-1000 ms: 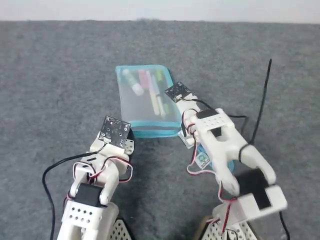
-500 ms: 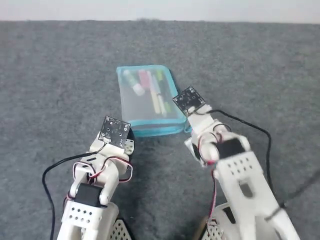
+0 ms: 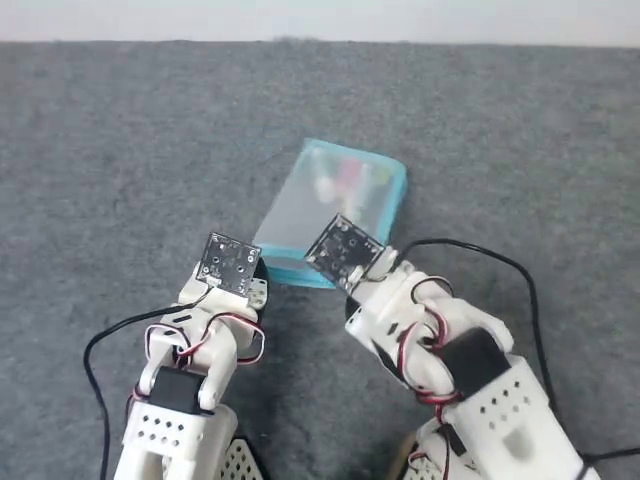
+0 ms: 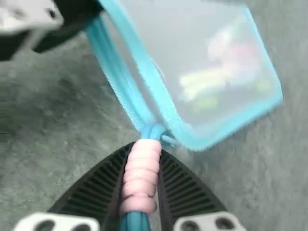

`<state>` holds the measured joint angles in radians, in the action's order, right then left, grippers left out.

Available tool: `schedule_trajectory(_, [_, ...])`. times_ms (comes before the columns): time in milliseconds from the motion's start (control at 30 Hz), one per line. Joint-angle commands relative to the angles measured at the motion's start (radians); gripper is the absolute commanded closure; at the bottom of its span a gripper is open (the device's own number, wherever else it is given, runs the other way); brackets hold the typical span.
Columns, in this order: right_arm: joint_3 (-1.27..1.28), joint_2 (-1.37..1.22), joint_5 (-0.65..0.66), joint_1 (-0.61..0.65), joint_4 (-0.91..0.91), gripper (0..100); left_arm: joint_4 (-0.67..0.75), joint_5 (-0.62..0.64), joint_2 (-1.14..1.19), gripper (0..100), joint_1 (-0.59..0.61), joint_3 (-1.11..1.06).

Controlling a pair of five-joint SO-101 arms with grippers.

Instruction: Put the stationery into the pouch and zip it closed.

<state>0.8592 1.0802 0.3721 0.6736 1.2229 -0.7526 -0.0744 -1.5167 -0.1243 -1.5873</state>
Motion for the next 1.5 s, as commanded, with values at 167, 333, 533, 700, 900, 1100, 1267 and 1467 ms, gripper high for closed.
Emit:
schedule_trajectory(167, [-0.028,0.031,0.066,-0.076,0.015,99.3,0.002,0.017,0.005,99,0.051,0.028])
schedule_trajectory(333, [0.110,0.013,0.075,-0.232,-0.116,99.3,-0.021,0.017,0.005,99,0.086,0.045])
schedule_trajectory(533, [0.087,-0.226,0.072,-0.289,-0.183,99.3,-0.029,0.017,0.005,99,0.133,0.061])
schedule_trajectory(700, [0.028,-0.486,0.018,-0.294,-0.219,99.2,-0.028,0.017,0.006,99,0.140,0.059])
schedule_trajectory(900, [-0.005,-0.700,0.009,-0.268,-0.216,99.1,-0.023,0.017,0.005,99,0.141,0.056])
schedule_trajectory(1100, [-0.038,-0.748,-0.051,-0.225,-0.179,91.0,-0.021,0.017,0.005,99,0.146,0.058])
schedule_trajectory(1267, [-0.048,-0.750,-0.055,-0.223,-0.159,83.7,-0.023,0.017,0.005,99,0.143,0.058])
schedule_trajectory(1467, [-0.032,-0.750,-0.063,-0.231,-0.249,85.4,-0.023,0.017,0.005,99,0.140,0.054])
